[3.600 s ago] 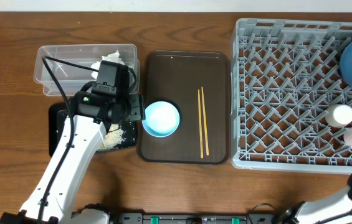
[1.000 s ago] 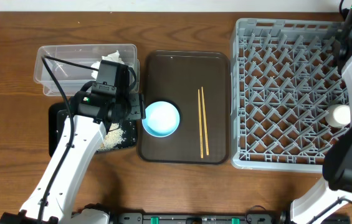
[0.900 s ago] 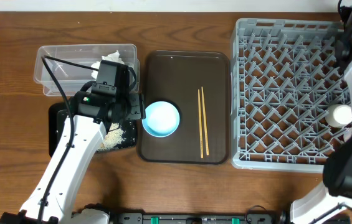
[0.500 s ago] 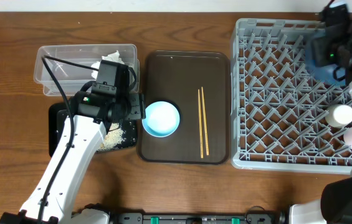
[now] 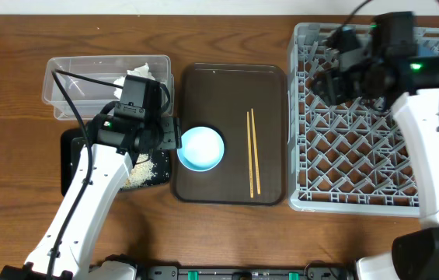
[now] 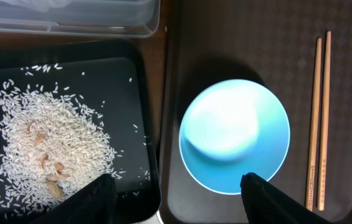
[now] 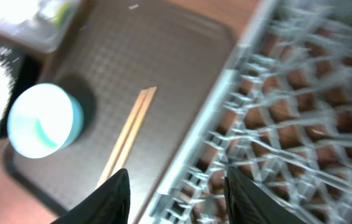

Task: Sort waste into correct bins and load items into the dishwasher rack
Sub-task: 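Move the right gripper left over the brown tray toward the bowl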

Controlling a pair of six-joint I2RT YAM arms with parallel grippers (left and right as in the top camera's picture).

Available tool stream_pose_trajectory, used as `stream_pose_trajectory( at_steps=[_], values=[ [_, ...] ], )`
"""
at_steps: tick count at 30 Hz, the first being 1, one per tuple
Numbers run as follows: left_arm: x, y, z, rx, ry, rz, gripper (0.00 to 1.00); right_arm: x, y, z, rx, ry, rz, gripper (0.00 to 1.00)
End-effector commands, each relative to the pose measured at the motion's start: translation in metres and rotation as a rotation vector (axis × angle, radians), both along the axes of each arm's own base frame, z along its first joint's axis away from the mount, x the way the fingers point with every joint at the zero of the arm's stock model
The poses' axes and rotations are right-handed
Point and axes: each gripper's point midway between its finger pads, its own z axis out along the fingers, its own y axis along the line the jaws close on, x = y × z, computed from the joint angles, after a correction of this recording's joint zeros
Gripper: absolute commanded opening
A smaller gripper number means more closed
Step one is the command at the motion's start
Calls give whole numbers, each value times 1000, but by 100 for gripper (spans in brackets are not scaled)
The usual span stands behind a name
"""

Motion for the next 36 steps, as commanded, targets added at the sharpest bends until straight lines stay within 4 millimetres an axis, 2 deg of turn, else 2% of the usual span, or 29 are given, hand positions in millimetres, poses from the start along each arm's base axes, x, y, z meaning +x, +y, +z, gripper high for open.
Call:
stream_pose_trajectory(
  at_steps=[1,3,6,7,11,17,30,36],
  values=[
    [0,2,2,2,-3,12,67,-16,33,-21,24,82,64,43],
    [-1,3,2,3,2,12,67,-26,46,-37,28,140,70,33],
    [-3,3,1,5,12,12,67,-44,60,-64,17,231,90,12],
    [-4,3,1,6,15,12,67,-49,62,-72,11,256,97,9],
    [-4,3,1,6,15,12,67,-75,64,-102,-20,349,118,6],
    [-4,3,1,6,15,12,67,-86,30,-136,-176,424,-45,5],
    [-4,3,1,6,15,13,67,-73,-20,-141,-401,368,-276,7],
    [-4,3,1,6,15,13,67,-70,-24,-141,-414,357,-306,8]
  ],
)
